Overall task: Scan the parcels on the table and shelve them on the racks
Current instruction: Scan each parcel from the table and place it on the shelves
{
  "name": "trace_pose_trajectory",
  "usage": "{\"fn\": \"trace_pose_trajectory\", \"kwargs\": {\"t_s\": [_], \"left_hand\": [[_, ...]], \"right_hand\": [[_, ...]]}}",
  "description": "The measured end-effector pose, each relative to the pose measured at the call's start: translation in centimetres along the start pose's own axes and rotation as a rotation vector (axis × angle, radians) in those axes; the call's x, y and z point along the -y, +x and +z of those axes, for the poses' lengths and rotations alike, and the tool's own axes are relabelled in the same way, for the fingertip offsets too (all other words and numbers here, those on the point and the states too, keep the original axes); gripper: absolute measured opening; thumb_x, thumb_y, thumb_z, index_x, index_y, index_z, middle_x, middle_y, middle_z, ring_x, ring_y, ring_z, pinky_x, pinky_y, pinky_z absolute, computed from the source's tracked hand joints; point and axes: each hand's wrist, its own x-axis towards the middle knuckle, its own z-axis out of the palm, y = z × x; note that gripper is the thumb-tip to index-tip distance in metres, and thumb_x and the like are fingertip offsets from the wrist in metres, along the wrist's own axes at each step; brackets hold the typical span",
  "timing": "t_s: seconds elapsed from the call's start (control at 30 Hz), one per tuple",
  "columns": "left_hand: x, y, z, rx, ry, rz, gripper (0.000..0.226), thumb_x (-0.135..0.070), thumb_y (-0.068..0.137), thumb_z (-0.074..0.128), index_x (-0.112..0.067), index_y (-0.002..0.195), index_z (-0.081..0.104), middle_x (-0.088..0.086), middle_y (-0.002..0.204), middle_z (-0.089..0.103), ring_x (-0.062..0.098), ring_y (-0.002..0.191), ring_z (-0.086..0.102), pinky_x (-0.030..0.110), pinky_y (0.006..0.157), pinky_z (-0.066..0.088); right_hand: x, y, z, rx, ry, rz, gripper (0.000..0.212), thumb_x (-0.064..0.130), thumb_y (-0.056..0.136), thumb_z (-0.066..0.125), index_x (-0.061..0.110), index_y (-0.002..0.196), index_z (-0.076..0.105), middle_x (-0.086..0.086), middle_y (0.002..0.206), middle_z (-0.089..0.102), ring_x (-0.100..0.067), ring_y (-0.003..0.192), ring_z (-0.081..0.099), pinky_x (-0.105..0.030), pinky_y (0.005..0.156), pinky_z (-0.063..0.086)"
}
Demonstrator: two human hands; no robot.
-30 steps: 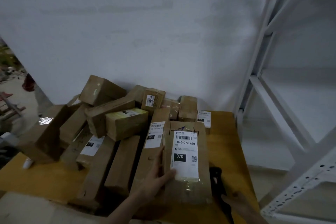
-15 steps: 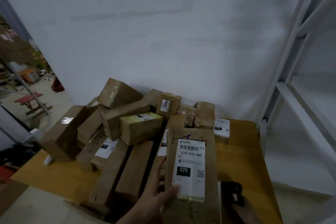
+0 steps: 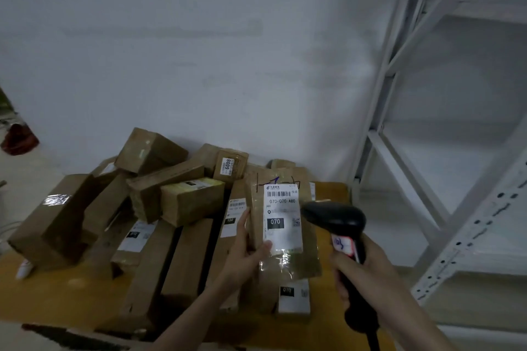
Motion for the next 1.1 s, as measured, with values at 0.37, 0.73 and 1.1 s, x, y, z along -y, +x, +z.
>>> {"fn": "trace_pose_trajectory", "kwargs": {"t_s": [0.37, 0.73, 1.1], "left_hand": [[-1.4, 0.5, 2.9, 0.098, 0.023, 0.129, 0.082, -0.041, 0.085, 0.067, -0.065, 0.136, 0.007, -0.02, 0.144, 0.036, -0.006, 0.118, 0.051, 0.012, 0.082, 0.05], [-1.8, 0.0, 2.7, 0.089, 0.024, 0.114, 0.086, -0.047, 0.08, 0.07, -0.064, 0.135, 0.007, -0.031, 0.133, 0.039, -0.008, 0.114, 0.05, 0.009, 0.078, 0.05], [-1.8, -0.1, 1.0, 0.104, -0.005, 0.124, 0.085, -0.054, 0.08, 0.069, -0.063, 0.137, 0.006, -0.032, 0.138, 0.035, -0.002, 0.12, 0.048, 0.029, 0.095, 0.05]], "right_hand": [[1.6, -0.9, 2.9, -0.129, 0.013, -0.122, 0.023, 0.003, 0.089, 0.056, 0.019, 0.103, 0.047, -0.01, 0.065, 0.051, -0.012, 0.038, 0.046, -0.022, 0.04, 0.041], [1.1, -1.2, 3.0, -0.161, 0.009, -0.12, 0.024, 0.002, 0.089, 0.055, 0.019, 0.105, 0.047, -0.012, 0.065, 0.05, -0.013, 0.04, 0.045, -0.022, 0.04, 0.04], [-2.4, 1.2, 0.8, -0.321, -0.006, -0.121, 0.019, 0.007, 0.089, 0.058, 0.022, 0.098, 0.049, -0.01, 0.062, 0.052, -0.018, 0.047, 0.049, -0.03, 0.046, 0.044]]}}
